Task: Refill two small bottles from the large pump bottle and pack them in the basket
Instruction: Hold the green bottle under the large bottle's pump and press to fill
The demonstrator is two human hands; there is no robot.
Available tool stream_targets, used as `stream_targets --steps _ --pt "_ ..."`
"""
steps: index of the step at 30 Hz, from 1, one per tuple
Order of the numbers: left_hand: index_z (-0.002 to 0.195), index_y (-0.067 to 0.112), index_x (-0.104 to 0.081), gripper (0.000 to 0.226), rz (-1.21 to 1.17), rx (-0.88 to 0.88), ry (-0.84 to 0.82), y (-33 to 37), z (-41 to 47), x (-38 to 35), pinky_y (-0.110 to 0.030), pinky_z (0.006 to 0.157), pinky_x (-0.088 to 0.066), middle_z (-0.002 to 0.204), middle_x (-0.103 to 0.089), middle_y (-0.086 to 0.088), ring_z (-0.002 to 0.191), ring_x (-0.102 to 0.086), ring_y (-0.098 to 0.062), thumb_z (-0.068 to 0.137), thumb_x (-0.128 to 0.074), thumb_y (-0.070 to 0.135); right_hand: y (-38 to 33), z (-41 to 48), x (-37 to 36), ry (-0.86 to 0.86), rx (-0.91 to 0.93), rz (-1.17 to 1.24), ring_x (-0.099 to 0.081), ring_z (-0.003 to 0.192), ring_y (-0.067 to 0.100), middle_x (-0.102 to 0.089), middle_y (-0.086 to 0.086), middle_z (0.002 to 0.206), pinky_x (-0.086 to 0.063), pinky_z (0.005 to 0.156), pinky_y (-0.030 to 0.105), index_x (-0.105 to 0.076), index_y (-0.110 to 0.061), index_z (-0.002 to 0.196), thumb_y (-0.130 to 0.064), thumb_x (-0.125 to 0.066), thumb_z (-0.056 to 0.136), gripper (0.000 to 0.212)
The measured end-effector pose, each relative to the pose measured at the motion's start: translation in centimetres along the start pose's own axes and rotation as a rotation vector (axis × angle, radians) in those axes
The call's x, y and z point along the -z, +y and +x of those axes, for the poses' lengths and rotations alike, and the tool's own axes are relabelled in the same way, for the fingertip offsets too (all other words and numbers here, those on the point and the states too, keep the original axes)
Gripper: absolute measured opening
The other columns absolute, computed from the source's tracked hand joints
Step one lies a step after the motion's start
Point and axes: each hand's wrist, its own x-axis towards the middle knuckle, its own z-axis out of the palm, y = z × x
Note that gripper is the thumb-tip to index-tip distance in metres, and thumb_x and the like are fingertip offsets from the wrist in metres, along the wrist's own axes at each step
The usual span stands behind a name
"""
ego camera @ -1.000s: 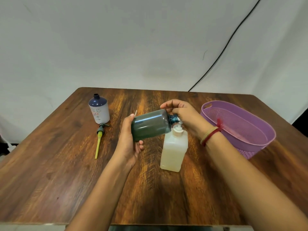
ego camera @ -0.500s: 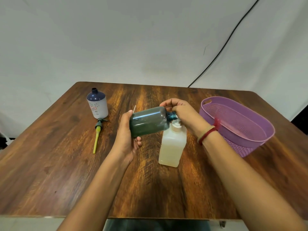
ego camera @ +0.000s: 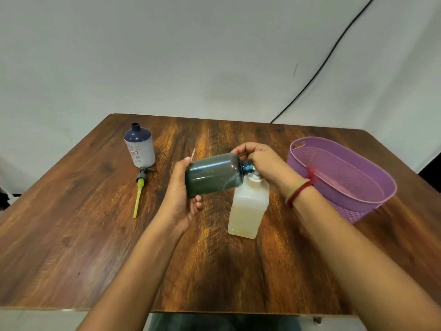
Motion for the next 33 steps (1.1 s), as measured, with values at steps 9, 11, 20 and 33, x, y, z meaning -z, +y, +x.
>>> stream_targets --steps 9,11,20,33 --pt "0.110 0.012 -0.056 0.048 -0.013 -0.011 -0.019 0.1 0.1 -0.1 -0.012 0.033 -0.038 0.066 -0.063 -0.003 0.037 -0.044 -0.004 0.091 -0.045 0.054 -0.8 0.0 0.2 -0.060 -0.015 0.028 -0.059 0.080 0.019 -0.062 0.010 0.093 -0.052 0.064 0.025 -0.064 -0.011 0.084 0.009 -0.032 0.089 0.039" --pt "0.110 0.011 -0.057 0.049 -0.007 0.004 -0.015 -0.1 0.1 0.0 -0.012 0.033 -0.038 0.065 -0.062 -0.003 0.037 -0.044 -0.005 0.091 -0.045 0.055 -0.3 0.0 0.0 -0.044 -0.016 -0.031 -0.058 0.078 0.019 -0.061 0.010 0.091 -0.050 0.064 0.025 -0.064 -0.012 0.080 0.010 -0.031 0.089 0.040" --pt "0.105 0.014 -0.055 0.043 0.018 -0.037 0.011 0.4 0.1 -0.2 -0.012 0.033 -0.037 0.063 -0.062 -0.001 0.037 -0.043 -0.004 0.091 -0.046 0.053 -1.5 -0.1 0.1 -0.045 -0.087 -0.187 -0.056 0.084 0.018 -0.059 0.006 0.096 -0.053 0.074 0.026 -0.064 -0.012 0.085 -0.003 -0.034 0.096 0.033" --pt "0.112 0.012 -0.056 0.049 -0.039 -0.010 0.025 -0.6 0.0 -0.2 -0.012 0.033 -0.038 0.073 -0.061 -0.006 0.037 -0.043 -0.004 0.091 -0.044 0.054 -1.3 -0.2 -0.4 0.026 -0.105 -0.206 -0.052 0.073 0.015 -0.056 0.011 0.094 -0.047 0.062 0.022 -0.059 -0.013 0.076 0.001 -0.028 0.095 0.039"
